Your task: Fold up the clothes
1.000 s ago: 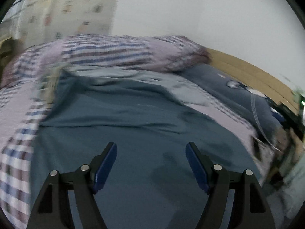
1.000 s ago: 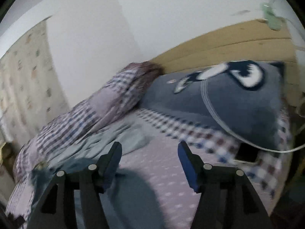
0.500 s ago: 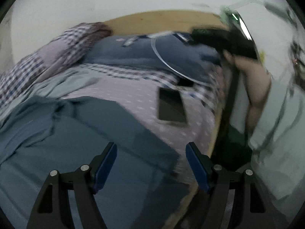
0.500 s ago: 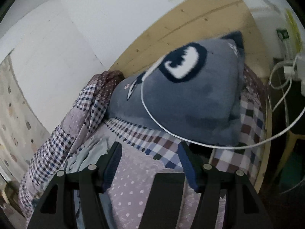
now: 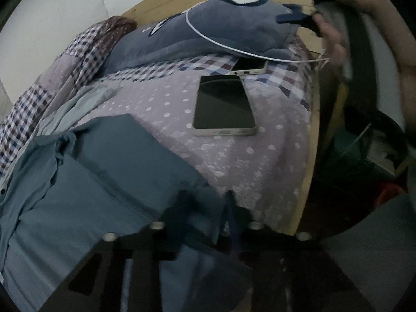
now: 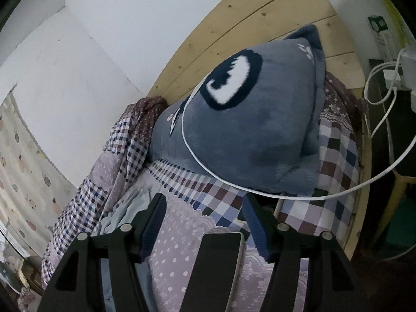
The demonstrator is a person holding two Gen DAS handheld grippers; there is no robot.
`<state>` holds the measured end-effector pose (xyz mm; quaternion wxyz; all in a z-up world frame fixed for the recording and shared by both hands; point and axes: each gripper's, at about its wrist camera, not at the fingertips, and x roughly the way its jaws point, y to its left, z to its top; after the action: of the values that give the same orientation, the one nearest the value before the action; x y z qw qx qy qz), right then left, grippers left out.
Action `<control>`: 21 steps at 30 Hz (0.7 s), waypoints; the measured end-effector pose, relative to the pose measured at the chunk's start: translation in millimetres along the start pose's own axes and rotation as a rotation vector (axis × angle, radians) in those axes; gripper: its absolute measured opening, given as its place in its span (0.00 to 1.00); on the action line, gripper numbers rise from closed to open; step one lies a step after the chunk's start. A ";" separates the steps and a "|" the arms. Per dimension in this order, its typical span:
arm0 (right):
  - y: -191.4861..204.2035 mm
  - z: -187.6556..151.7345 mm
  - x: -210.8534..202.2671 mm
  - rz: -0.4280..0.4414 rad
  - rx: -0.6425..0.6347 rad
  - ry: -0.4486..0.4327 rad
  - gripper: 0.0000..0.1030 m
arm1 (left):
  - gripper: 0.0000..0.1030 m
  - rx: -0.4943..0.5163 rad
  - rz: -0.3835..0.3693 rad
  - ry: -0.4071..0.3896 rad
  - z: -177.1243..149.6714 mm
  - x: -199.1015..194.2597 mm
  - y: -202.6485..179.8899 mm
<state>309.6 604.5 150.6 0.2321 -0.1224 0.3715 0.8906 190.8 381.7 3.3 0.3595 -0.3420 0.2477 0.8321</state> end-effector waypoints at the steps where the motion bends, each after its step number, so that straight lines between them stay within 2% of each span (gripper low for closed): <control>1: -1.3 0.6 -0.7 0.000 0.005 -0.001 0.63 | 0.08 -0.016 -0.010 0.001 3.0 0.2 2.8; 6: -6.1 3.0 -3.9 -0.007 0.025 -0.016 0.63 | 0.06 -0.130 -0.080 -0.044 40.8 -9.7 22.6; 10: -8.9 2.3 -1.8 -0.008 0.040 -0.009 0.63 | 0.05 -0.310 -0.200 -0.125 92.3 -29.2 66.5; 13: -9.0 1.4 2.3 0.006 0.047 0.002 0.63 | 0.05 -0.418 -0.269 -0.230 139.3 -59.1 111.1; 17: -4.2 -0.9 9.3 0.042 0.047 0.023 0.63 | 0.05 -0.497 -0.320 -0.375 186.4 -105.9 167.6; 19: 0.9 -3.6 14.1 0.057 0.035 0.041 0.63 | 0.05 -0.561 -0.320 -0.454 202.4 -133.4 206.0; 21: 6.3 -6.8 19.2 0.073 0.021 0.059 0.63 | 0.05 -0.616 -0.282 -0.525 210.0 -158.5 244.0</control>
<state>290.2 601.9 142.2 0.1898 -0.1328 0.3916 0.8905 1.8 300.9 297.4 0.4016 -0.2407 -0.1616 0.8687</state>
